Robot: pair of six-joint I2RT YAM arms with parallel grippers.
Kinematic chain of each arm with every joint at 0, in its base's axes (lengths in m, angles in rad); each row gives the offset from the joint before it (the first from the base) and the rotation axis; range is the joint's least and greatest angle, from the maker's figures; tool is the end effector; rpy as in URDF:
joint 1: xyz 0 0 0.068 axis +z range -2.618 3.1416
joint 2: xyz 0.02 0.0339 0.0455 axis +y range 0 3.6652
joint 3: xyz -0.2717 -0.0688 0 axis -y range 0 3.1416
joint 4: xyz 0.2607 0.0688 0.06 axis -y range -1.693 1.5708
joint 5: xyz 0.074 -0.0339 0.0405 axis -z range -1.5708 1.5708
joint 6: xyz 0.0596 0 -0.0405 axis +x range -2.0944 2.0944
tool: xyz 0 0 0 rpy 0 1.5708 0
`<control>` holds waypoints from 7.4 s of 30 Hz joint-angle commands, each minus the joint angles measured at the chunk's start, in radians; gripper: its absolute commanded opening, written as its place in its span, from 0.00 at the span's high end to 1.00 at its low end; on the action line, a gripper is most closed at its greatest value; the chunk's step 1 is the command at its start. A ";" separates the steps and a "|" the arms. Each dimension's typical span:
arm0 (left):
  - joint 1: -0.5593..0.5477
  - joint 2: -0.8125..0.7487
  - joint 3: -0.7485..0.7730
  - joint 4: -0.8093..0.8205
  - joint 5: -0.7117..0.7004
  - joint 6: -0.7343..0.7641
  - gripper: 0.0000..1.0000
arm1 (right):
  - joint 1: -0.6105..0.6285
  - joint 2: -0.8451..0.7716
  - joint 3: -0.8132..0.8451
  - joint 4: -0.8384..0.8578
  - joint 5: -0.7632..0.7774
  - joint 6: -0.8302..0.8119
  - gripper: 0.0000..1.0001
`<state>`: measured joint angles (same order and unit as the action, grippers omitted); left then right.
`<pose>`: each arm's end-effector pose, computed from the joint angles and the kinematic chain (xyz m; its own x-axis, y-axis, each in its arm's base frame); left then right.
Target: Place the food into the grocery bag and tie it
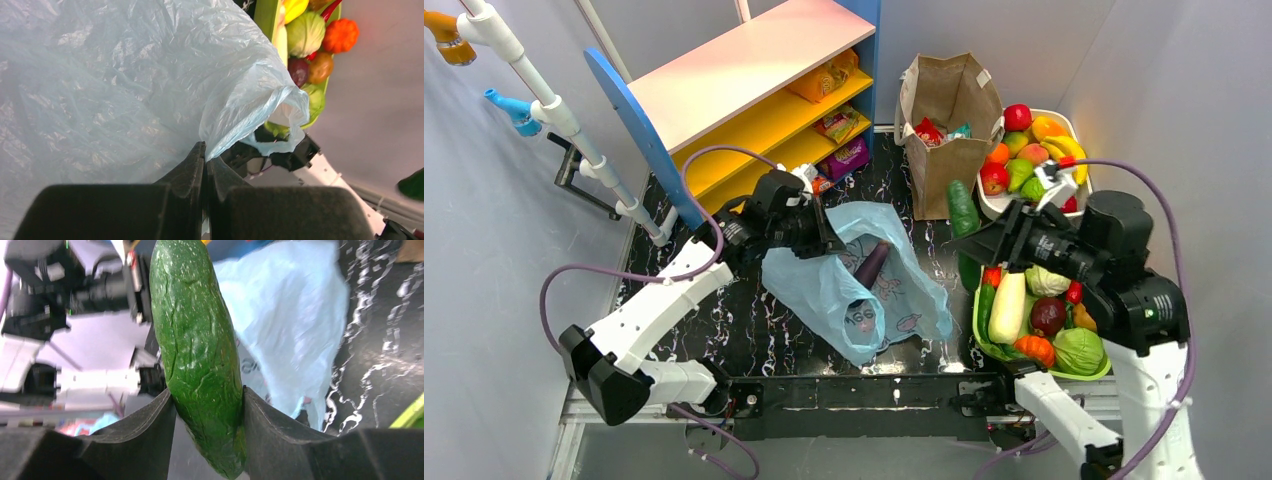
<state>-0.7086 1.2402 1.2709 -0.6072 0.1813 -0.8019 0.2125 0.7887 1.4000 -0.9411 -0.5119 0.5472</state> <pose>0.2221 -0.2045 0.3662 -0.8303 -0.2194 -0.5123 0.2275 0.7058 -0.6709 0.1177 0.0553 0.4642 -0.6017 0.3342 -0.7254 -0.3792 0.6798 0.6277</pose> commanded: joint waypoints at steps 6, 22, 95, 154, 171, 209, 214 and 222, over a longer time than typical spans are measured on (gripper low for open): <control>0.006 0.093 0.118 0.067 -0.023 -0.104 1.00 | 0.419 0.090 -0.025 -0.017 0.256 0.071 0.99; 0.006 0.051 0.060 0.015 0.019 -0.044 1.00 | 0.528 0.301 -0.101 -0.037 0.340 0.125 0.99; 0.006 -0.054 0.052 -0.281 -0.043 0.229 1.00 | 0.183 0.565 0.375 -0.207 0.795 0.094 0.12; 0.006 0.276 0.288 -0.419 -0.156 0.581 1.00 | -0.292 1.494 0.704 0.087 0.713 0.869 0.07; 0.007 0.301 0.306 -0.458 -0.200 0.566 1.00 | -0.292 1.467 0.608 0.124 0.705 0.833 0.50; 0.007 0.068 0.115 -0.319 -0.123 0.458 1.00 | 0.116 0.459 -0.042 0.199 0.848 0.439 0.62; 0.007 0.038 0.091 -0.290 -0.135 0.418 1.00 | 0.166 0.316 -0.202 0.360 0.701 0.370 0.64; 0.007 0.001 0.078 -0.253 -0.153 0.358 1.00 | 0.288 0.266 -0.300 0.512 0.482 0.311 0.65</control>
<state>-0.7059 1.2997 1.3626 -0.8844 0.0555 -0.4017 0.4482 1.0656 1.1166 -0.5736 0.1121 0.9128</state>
